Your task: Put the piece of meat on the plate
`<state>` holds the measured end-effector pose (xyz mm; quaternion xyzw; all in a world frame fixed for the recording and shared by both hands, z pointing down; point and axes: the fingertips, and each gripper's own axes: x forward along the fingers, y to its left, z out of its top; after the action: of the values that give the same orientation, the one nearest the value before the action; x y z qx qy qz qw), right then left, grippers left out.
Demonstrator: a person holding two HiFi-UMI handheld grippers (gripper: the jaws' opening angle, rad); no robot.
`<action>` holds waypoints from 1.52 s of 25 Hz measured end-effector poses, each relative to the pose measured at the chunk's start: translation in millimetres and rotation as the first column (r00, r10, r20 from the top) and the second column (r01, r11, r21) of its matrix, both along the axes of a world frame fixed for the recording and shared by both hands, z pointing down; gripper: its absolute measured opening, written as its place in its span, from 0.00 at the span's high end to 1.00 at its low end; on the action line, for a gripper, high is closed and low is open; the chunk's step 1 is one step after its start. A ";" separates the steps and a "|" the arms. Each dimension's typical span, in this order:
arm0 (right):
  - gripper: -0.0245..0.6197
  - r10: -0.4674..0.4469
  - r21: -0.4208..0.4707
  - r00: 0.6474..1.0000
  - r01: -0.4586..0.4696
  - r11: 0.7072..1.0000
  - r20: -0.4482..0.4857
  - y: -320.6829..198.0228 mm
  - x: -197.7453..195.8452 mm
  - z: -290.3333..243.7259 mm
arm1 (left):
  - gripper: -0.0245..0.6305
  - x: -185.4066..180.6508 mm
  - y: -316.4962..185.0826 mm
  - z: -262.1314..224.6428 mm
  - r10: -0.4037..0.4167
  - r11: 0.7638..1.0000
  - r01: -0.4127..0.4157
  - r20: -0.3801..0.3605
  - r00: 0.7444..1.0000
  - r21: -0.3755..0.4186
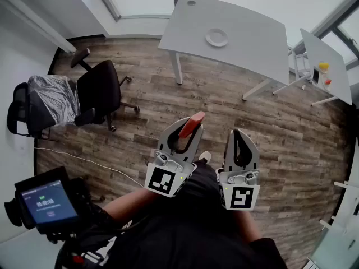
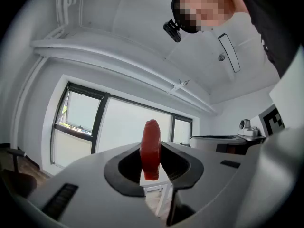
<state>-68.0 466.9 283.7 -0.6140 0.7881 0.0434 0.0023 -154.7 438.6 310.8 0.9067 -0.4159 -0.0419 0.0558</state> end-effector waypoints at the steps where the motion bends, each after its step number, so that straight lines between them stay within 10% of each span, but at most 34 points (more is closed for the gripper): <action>1: 0.96 0.002 0.003 1.000 -0.002 1.000 -0.005 1.2 1.6 -0.6 | 0.82 0.7 0.6 -1.1 -0.004 1.000 0.004 -0.004 1.000 0.000; 38: 0.96 -0.061 -0.009 0.989 0.063 0.998 0.133 -20.5 125.8 25.5 | 0.82 86.5 -21.9 33.5 -0.104 0.994 0.105 0.019 0.994 -0.035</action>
<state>57.8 446.4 309.1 -0.5907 0.8052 -0.0030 0.0520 -68.2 416.7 344.4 0.8829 -0.4640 -0.0295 0.0660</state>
